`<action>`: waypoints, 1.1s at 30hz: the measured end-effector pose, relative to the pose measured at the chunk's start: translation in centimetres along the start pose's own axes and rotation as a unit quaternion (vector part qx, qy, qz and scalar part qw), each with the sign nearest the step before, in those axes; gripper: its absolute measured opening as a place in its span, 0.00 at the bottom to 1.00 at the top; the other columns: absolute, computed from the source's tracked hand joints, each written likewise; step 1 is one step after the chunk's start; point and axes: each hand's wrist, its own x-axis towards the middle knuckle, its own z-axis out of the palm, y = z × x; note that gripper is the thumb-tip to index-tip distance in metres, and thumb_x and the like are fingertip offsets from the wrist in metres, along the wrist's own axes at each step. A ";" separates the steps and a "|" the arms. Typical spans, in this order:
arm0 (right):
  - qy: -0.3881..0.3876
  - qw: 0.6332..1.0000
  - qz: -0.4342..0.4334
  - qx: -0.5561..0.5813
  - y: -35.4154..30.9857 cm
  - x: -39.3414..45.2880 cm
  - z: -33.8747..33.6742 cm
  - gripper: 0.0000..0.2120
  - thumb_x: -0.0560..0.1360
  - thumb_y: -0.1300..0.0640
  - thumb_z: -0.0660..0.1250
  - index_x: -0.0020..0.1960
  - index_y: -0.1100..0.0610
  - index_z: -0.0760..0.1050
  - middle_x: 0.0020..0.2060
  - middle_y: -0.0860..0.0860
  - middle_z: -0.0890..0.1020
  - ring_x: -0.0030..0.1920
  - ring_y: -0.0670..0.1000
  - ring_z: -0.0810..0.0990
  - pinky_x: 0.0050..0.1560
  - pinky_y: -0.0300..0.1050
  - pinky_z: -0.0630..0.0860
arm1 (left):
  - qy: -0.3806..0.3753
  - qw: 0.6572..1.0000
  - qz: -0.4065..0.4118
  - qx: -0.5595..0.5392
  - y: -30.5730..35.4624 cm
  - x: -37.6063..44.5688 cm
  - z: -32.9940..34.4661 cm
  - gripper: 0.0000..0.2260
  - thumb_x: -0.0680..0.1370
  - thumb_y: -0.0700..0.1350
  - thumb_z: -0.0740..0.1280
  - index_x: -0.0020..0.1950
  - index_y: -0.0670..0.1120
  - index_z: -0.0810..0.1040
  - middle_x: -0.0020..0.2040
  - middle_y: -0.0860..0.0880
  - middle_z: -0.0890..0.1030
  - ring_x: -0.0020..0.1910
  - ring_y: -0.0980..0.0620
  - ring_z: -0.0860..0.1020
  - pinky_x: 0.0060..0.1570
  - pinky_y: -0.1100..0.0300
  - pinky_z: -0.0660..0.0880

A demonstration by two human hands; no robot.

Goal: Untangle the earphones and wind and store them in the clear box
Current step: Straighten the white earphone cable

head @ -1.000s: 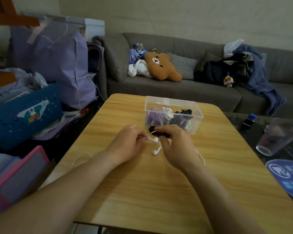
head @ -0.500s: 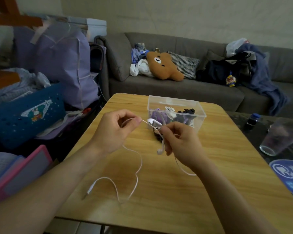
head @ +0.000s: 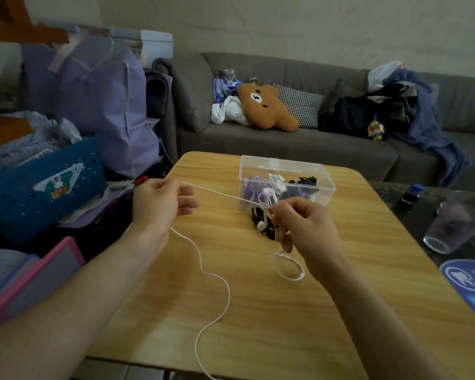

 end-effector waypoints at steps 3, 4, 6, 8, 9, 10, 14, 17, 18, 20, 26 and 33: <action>-0.007 0.999 -0.010 0.044 -0.2 -0.2 0.7 0.06 0.79 0.61 0.68 0.45 0.62 0.81 0.32 0.52 0.82 0.31 0.52 0.80 0.27 0.43 0.73 | 0.000 0.959 0.114 0.258 -0.6 0.1 -0.5 0.12 0.78 0.38 0.68 0.61 0.44 0.76 0.55 0.53 0.79 0.52 0.54 0.78 0.52 0.59 0.75; -0.010 0.999 -0.011 0.044 -0.2 -0.3 0.9 0.06 0.79 0.61 0.69 0.45 0.61 0.82 0.33 0.53 0.83 0.31 0.52 0.80 0.27 0.43 0.74 | -0.014 0.938 0.190 0.289 -0.2 -0.5 -0.4 0.15 0.77 0.36 0.68 0.62 0.46 0.75 0.57 0.55 0.77 0.56 0.57 0.75 0.57 0.61 0.72; -0.017 0.999 -0.011 0.030 -0.2 -0.3 1.1 0.06 0.78 0.60 0.69 0.45 0.60 0.82 0.34 0.53 0.84 0.32 0.52 0.80 0.28 0.43 0.75 | -0.092 0.913 0.295 0.268 0.7 -2.0 0.2 0.16 0.76 0.36 0.68 0.61 0.49 0.75 0.56 0.58 0.79 0.57 0.63 0.75 0.59 0.68 0.70; -0.020 1.000 -0.006 0.023 -0.1 -0.4 1.2 0.06 0.79 0.59 0.69 0.45 0.60 0.82 0.33 0.52 0.83 0.31 0.51 0.80 0.28 0.43 0.75 | -0.221 0.903 0.283 0.233 1.1 -4.0 1.1 0.13 0.78 0.40 0.69 0.61 0.52 0.76 0.50 0.58 0.82 0.53 0.64 0.78 0.55 0.70 0.73; -0.020 1.000 -0.005 0.023 -0.1 -0.4 1.3 0.07 0.79 0.59 0.68 0.45 0.61 0.82 0.32 0.51 0.83 0.31 0.50 0.79 0.28 0.43 0.74 | -0.269 0.896 0.267 0.230 1.0 -4.7 1.5 0.12 0.78 0.43 0.70 0.61 0.51 0.76 0.47 0.57 0.83 0.50 0.64 0.79 0.52 0.69 0.75; -0.020 0.999 -0.002 0.025 -0.1 -0.4 1.3 0.08 0.80 0.59 0.67 0.45 0.61 0.81 0.31 0.51 0.81 0.30 0.50 0.78 0.28 0.43 0.73 | -0.294 0.890 0.259 0.234 0.7 -5.1 1.9 0.11 0.78 0.44 0.71 0.60 0.50 0.77 0.44 0.56 0.83 0.46 0.62 0.81 0.48 0.66 0.77; -0.008 0.999 0.027 0.041 -0.3 -0.7 1.6 0.14 0.83 0.57 0.60 0.40 0.59 0.74 0.25 0.49 0.72 0.26 0.49 0.71 0.26 0.42 0.68 | -0.293 0.867 0.306 0.264 0.0 -5.1 2.3 0.05 0.79 0.47 0.70 0.50 0.48 0.84 0.37 0.55 0.83 0.38 0.55 0.81 0.40 0.57 0.78; -0.031 0.998 0.053 -0.002 -0.3 -1.0 1.7 0.16 0.84 0.56 0.58 0.38 0.57 0.70 0.26 0.49 0.69 0.26 0.48 0.67 0.26 0.43 0.64 | -0.250 0.876 0.330 0.247 0.2 -4.8 2.2 0.06 0.80 0.46 0.67 0.47 0.47 0.83 0.32 0.54 0.80 0.32 0.56 0.78 0.32 0.62 0.75; -0.041 0.997 0.057 -0.020 -0.3 -1.1 1.7 0.16 0.84 0.55 0.58 0.37 0.57 0.70 0.26 0.50 0.68 0.26 0.48 0.66 0.27 0.44 0.63 | -0.225 0.890 0.325 0.227 0.3 -4.6 2.2 0.07 0.81 0.46 0.66 0.47 0.47 0.82 0.31 0.53 0.79 0.29 0.56 0.77 0.30 0.62 0.74; -0.044 0.996 0.064 -0.041 -0.2 -1.0 1.3 0.17 0.84 0.55 0.58 0.37 0.57 0.70 0.27 0.52 0.68 0.26 0.48 0.65 0.28 0.44 0.63 | -0.175 0.922 0.298 0.174 0.6 -4.2 2.0 0.08 0.83 0.46 0.63 0.48 0.47 0.79 0.32 0.50 0.80 0.25 0.57 0.74 0.26 0.62 0.72; -0.021 0.994 0.059 -0.086 -0.2 -0.5 -0.2 0.16 0.82 0.51 0.64 0.39 0.59 0.77 0.26 0.48 0.79 0.27 0.43 0.74 0.30 0.38 0.72 | -0.032 0.970 0.231 0.074 0.8 -1.8 0.8 0.10 0.84 0.48 0.60 0.46 0.47 0.76 0.32 0.51 0.81 0.25 0.55 0.74 0.23 0.65 0.69; 0.031 0.987 0.055 -0.149 -0.1 -0.1 -0.4 0.15 0.80 0.47 0.65 0.43 0.58 0.80 0.35 0.52 0.81 0.34 0.47 0.74 0.36 0.45 0.74 | 0.075 0.983 0.166 0.014 0.7 0.0 -0.2 0.14 0.85 0.48 0.57 0.53 0.38 0.73 0.35 0.49 0.81 0.20 0.57 0.70 0.23 0.64 0.68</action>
